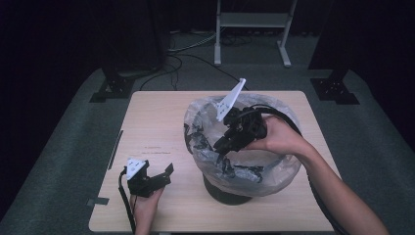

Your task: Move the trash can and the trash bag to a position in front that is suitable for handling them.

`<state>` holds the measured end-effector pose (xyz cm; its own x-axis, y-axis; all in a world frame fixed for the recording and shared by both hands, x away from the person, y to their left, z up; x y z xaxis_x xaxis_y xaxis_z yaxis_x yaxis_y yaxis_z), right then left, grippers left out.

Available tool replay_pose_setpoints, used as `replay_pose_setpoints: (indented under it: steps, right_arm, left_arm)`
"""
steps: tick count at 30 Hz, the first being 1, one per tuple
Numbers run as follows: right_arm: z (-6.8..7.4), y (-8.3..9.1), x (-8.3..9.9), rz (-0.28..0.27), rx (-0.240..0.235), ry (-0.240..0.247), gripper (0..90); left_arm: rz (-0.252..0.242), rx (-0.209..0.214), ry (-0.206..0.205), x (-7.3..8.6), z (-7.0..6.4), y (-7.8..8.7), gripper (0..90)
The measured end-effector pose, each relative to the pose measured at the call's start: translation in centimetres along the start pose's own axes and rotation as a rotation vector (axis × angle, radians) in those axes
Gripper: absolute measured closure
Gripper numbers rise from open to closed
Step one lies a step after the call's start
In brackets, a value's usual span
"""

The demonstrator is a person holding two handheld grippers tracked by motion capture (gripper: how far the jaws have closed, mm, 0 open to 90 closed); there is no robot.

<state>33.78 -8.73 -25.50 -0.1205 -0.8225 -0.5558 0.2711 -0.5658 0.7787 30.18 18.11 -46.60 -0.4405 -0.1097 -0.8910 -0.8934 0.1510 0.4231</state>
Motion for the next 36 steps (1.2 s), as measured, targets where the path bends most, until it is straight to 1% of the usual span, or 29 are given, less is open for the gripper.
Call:
replay_pose_setpoints:
  steps: [1,2,3,5,8,11,14,18,21,22,23,24,27,28,29,31,33,36]
  right_arm:
    - [-0.1,0.3,0.0,-0.013,0.014,0.0,73.6]
    - [-0.1,0.3,0.0,-0.013,0.014,0.0,73.6]
    - [-0.2,0.6,0.0,-0.027,0.026,-0.011,73.3]
    - [-0.3,0.7,0.1,-0.031,0.027,-0.012,72.2]
    - [-0.4,1.1,0.2,-0.053,0.041,-0.016,70.5]
    - [-0.5,1.6,0.3,-0.08,0.06,-0.025,68.5]
    - [-0.6,2.1,0.4,-0.093,0.082,-0.03,66.1]
    - [-0.7,2.7,0.6,-0.114,0.102,-0.036,62.6]
    - [-0.9,3.3,0.9,-0.137,0.131,-0.051,59.1]
    - [-0.9,3.3,0.9,-0.137,0.131,-0.051,59.1]
    - [-0.9,3.6,1.2,-0.154,0.143,-0.053,55.9]
    - [-1.0,3.7,1.2,-0.158,0.147,-0.06,55.2]
    - [-1.3,4.2,1.6,-0.181,0.172,-0.08,54.8]
    - [-1.4,4.3,1.7,-0.18,0.186,-0.081,55.0]
    - [-1.4,4.3,1.7,-0.18,0.186,-0.081,55.0]
    - [-2.0,4.6,1.9,-0.197,0.231,-0.113,58.3]
    - [-2.4,4.9,1.9,-0.211,0.258,-0.131,59.5]
    - [-2.9,5.2,1.7,-0.23,0.271,-0.153,61.0]
  left_arm:
    - [0.0,0.0,-0.001,0.0,0.0,0.0,3.0]
    - [0.0,0.001,-0.002,0.0,0.0,0.0,3.0]
    - [0.0,0.002,-0.002,0.0,-0.1,0.0,3.0]
    - [0.0,0.002,0.001,0.0,-0.1,0.0,3.0]
    - [-0.001,0.002,0.0,0.0,-0.1,0.0,3.0]
    - [-0.002,0.001,0.0,0.0,-0.1,0.0,3.0]
    - [-0.002,0.002,0.001,0.0,-0.1,0.0,3.0]
    - [-0.006,0.0,-0.006,-0.1,-0.1,0.1,3.0]
    - [-0.005,-0.001,-0.005,0.0,-0.2,0.1,3.0]
    - [-0.005,-0.001,-0.005,0.0,-0.2,0.1,3.0]
    - [-0.006,-0.003,-0.005,0.0,-0.2,0.1,3.0]
    - [-0.004,-0.004,-0.009,0.0,-0.2,0.2,3.0]
    - [-0.002,-0.006,-0.011,0.1,-0.3,0.1,3.0]
    - [-0.001,-0.007,-0.011,0.1,-0.4,0.1,3.0]
    - [-0.001,-0.007,-0.011,0.1,-0.4,0.1,3.0]
    - [0.003,-0.008,-0.014,0.2,-0.4,0.0,3.0]
    - [0.003,-0.01,-0.017,0.2,-0.4,0.1,3.0]
    - [-0.001,-0.011,-0.016,0.2,-0.3,0.2,3.0]
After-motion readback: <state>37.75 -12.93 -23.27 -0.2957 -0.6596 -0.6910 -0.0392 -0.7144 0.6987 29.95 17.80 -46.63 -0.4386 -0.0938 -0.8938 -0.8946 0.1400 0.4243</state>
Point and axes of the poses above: each handheld gripper's, and its own axes: y roughly backward along the jaws, x roughly out of its underside, z roughly to its left, the point moved 3 cm from there along -y, roughly forward along the jaws, and after that the axes turned 12 degrees about -x, right-handed, at the moved point
